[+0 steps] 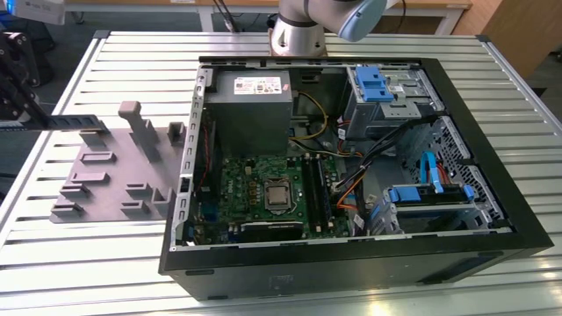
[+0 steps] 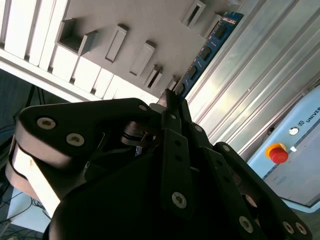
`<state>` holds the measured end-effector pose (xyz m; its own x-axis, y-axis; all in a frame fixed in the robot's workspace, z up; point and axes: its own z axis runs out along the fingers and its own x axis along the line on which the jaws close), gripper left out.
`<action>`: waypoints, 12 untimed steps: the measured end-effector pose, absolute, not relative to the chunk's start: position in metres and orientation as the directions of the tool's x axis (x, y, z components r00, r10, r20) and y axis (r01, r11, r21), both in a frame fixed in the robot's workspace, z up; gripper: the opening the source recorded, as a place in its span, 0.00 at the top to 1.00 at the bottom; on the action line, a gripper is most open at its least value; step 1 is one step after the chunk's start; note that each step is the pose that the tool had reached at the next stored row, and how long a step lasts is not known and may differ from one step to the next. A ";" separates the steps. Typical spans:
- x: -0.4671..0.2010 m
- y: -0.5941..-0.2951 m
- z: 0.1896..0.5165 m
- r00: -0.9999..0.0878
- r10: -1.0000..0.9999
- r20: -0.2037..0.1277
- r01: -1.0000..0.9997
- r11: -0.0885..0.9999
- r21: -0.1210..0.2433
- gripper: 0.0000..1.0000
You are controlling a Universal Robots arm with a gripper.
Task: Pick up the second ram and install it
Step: 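Pick up the second ram and move it above second insertion slot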
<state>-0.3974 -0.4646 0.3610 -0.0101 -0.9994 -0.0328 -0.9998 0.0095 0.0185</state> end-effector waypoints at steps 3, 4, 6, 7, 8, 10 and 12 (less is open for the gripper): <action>-0.397 -0.465 0.362 -0.010 -0.999 -0.033 -1.000 0.010 0.019 0.86; -0.397 -0.465 0.363 -0.010 -0.999 -0.033 -1.000 0.009 0.018 0.86; -0.397 -0.465 0.364 -0.010 -0.999 -0.033 -1.000 0.010 0.018 0.86; -0.397 -0.465 0.364 -0.010 -0.999 -0.033 -1.000 0.009 0.018 0.86; -0.397 -0.465 0.365 -0.010 -0.999 -0.033 -1.000 0.009 0.019 0.86; -0.397 -0.465 0.366 -0.010 -0.999 -0.033 -1.000 0.009 0.019 0.86; -0.397 -0.465 0.367 -0.010 -0.999 -0.033 -1.000 0.009 0.018 0.86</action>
<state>-0.3973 -0.4645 0.3668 -0.0101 -0.9994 -0.0328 -0.9998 0.0095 0.0185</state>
